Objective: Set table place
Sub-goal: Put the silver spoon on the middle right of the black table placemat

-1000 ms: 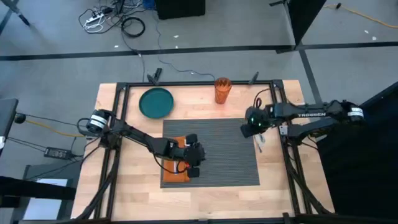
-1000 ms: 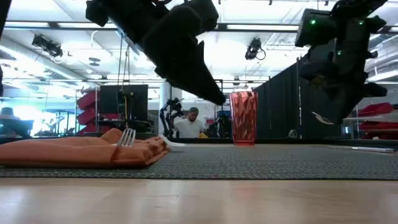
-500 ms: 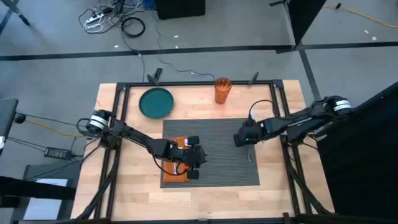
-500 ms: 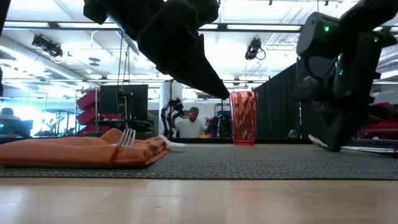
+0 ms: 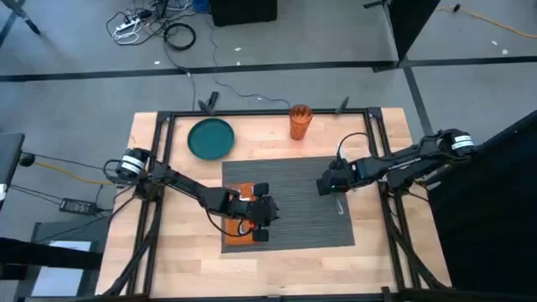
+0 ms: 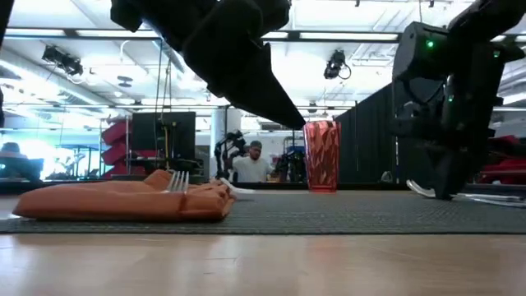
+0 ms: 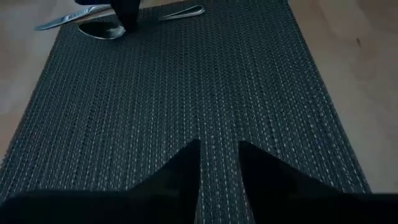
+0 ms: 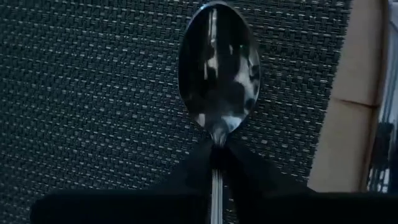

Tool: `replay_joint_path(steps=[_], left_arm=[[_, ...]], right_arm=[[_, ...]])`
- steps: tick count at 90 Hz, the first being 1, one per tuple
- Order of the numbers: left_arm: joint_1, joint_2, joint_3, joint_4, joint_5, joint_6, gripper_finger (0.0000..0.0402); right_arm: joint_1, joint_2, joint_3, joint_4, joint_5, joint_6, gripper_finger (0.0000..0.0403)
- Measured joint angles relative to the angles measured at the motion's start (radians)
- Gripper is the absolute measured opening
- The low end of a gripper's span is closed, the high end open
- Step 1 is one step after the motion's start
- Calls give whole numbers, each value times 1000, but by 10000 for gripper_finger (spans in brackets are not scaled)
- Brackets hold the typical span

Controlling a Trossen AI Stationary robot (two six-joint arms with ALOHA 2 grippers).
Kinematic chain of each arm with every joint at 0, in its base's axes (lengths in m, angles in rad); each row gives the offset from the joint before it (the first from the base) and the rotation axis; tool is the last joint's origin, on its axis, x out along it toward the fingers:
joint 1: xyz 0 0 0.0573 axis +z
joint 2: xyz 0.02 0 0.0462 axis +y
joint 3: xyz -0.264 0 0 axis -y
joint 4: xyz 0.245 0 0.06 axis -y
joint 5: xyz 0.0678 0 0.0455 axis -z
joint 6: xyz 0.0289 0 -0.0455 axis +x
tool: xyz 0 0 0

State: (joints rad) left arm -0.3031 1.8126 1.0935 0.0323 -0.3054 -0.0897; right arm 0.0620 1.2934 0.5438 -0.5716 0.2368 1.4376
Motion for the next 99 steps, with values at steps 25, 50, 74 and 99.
replay_joint_path(steps=[25,50,74,99], left_arm=[[2,0,0,2,0,-1,94],[10,23,1,30,0,-14,94],[40,128,1,127,0,-19,94],[49,179,1,123,0,-75,94]], right_arm=[[-16,-30,34,-80,-21,-86,43],[-48,-96,96,-91,9,-292,41],[-92,-28,96,98,32,-480,34],[-138,72,96,97,42,-517,30]])
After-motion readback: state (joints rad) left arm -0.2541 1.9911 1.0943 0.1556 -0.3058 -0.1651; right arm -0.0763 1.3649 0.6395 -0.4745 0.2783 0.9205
